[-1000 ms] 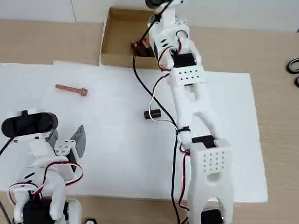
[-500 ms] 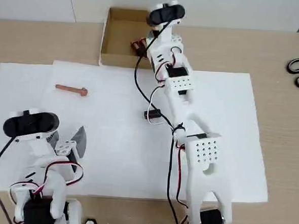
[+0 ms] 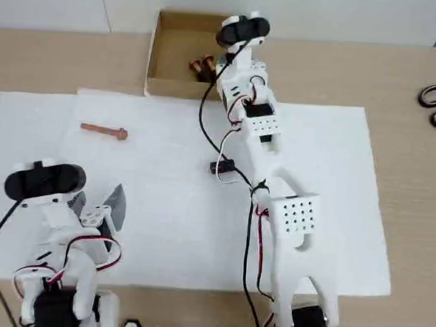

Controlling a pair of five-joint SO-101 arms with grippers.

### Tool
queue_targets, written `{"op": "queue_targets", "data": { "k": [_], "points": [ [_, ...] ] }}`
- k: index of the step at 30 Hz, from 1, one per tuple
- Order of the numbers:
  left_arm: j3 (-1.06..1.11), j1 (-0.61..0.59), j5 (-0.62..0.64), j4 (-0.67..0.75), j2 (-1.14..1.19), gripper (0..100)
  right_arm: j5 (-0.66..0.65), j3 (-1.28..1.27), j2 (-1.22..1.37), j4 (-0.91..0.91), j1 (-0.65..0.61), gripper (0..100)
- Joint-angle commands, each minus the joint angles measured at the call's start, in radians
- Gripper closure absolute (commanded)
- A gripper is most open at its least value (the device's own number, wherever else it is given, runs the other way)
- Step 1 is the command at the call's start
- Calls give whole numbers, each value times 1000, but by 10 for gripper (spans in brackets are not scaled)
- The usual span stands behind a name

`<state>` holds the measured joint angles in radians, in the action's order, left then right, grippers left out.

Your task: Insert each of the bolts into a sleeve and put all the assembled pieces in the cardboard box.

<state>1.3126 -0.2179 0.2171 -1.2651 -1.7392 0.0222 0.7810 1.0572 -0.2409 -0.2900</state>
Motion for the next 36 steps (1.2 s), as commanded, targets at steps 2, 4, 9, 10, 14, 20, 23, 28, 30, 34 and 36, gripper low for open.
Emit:
{"op": "queue_targets", "data": {
  "k": [2, 4, 9, 10, 14, 20, 23, 28, 30, 34, 36],
  "points": [
    [-4, -6, -6, 25, -2, 769, -28, 75, -28, -47, 10, 785],
    [-4, -6, -6, 25, -2, 769, -29, 75, -28, -50, 10, 759],
    [-4, -6, -6, 25, -2, 769, -29, 129, -30, -54, 10, 761],
    [-4, -5, -6, 25, -2, 769, -31, 143, -30, -54, 10, 762],
    [-4, -2, -6, 25, -2, 769, -31, 193, -30, -88, 10, 782],
    [-2, -6, -6, 25, -2, 769, -31, 480, -30, -443, 12, 818],
    [-2, -5, -6, 25, -2, 769, -31, 721, -30, -707, 8, 819],
    [-2, -5, -6, 25, -2, 769, -31, 895, -38, -1041, 15, 819],
    [-2, -5, -6, 25, -2, 769, -29, 904, -70, -1152, 24, 819],
    [-2, -6, -6, 25, -2, 769, -29, 904, -150, -1374, 27, 819],
    [-2, -6, -8, 25, -2, 769, -29, 904, -180, -1432, 25, 819]
  ]
}}
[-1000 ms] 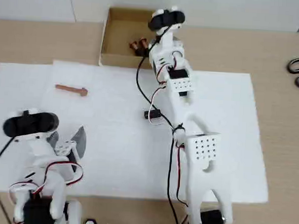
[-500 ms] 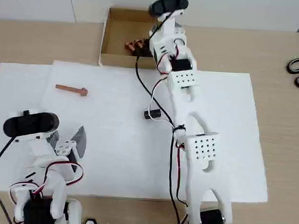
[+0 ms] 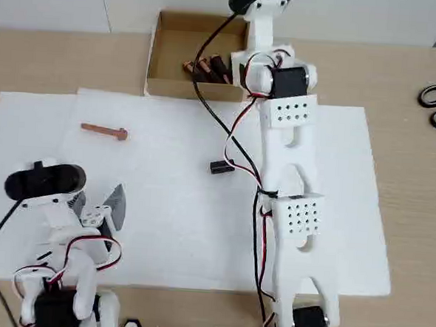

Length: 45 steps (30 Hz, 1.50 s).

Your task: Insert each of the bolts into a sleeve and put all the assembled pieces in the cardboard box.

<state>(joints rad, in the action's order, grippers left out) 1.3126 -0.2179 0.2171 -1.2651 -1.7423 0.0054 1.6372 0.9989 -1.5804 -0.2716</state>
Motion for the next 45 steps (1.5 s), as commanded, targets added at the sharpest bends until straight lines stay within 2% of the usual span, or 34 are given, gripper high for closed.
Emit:
{"op": "queue_targets", "data": {
  "k": [1, 14, 23, 27, 35, 41, 45],
  "points": [
    [-2, -6, -8, 25, 2, 769, -12, 48, -134, -93, 8, 819],
    [-2, -8, -8, 25, 2, 769, -11, 23, -433, -110, 10, 819],
    [-1, -8, -8, 23, 2, 769, -23, -160, -605, -110, 5, 819],
    [10, -8, -8, 23, 2, 770, -186, -381, -711, -108, -10, 819],
    [15, -6, -8, 25, 2, 770, -359, -852, -814, -101, -85, 819],
    [15, -6, -5, 25, 2, 770, -723, -1106, -774, -99, -205, 819],
    [15, -6, -5, 25, 2, 770, -839, -1129, -731, -97, -226, 819]
  ]
}}
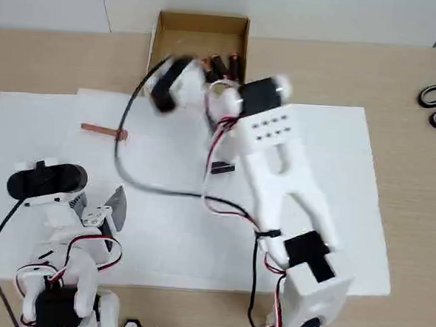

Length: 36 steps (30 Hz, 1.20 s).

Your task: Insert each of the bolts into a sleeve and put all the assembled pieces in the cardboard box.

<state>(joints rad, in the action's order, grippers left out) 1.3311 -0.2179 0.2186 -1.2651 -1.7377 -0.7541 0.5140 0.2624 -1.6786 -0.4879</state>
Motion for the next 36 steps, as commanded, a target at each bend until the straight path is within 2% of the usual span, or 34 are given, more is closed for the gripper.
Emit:
{"op": "queue_targets", "data": {
  "k": [1, 11, 18, 25, 36],
  "points": [
    [-4, -6, -5, 25, -3, 770, -91, -6, 22, 5, -8, 819],
    [-4, -6, -5, 25, -3, 770, -187, -5, 251, 38, -2, 818],
    [-4, -6, -5, 25, -3, 770, -249, -3, 320, 84, 1, 817],
    [-4, -2, -5, 25, -3, 770, -255, -3, 360, 179, 13, 817],
    [-4, -2, -5, 25, -3, 771, -255, -3, 449, 203, 15, 830]
  ]
}}
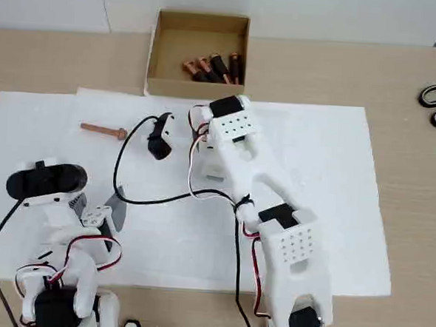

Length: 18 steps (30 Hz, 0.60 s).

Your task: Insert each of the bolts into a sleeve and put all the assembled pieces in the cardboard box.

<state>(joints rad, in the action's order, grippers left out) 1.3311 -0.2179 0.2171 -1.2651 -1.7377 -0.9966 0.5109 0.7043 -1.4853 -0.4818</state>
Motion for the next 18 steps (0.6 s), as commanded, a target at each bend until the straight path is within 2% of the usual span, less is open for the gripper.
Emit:
{"op": "queue_targets", "data": {
  "k": [1, 7, 12, 18],
  "points": [
    [-4, -2, -3, 25, -3, 771, -12, 0, 12, 10, 8, 849],
    [-4, -6, -5, 25, -3, 771, -6, 0, 22, 8, 62, 998],
    [-4, -5, -5, 25, -3, 771, 44, 20, 16, 2, 111, 995],
    [-4, -6, -5, 25, -3, 771, 212, 233, 16, -88, 153, 995]
  ]
}}
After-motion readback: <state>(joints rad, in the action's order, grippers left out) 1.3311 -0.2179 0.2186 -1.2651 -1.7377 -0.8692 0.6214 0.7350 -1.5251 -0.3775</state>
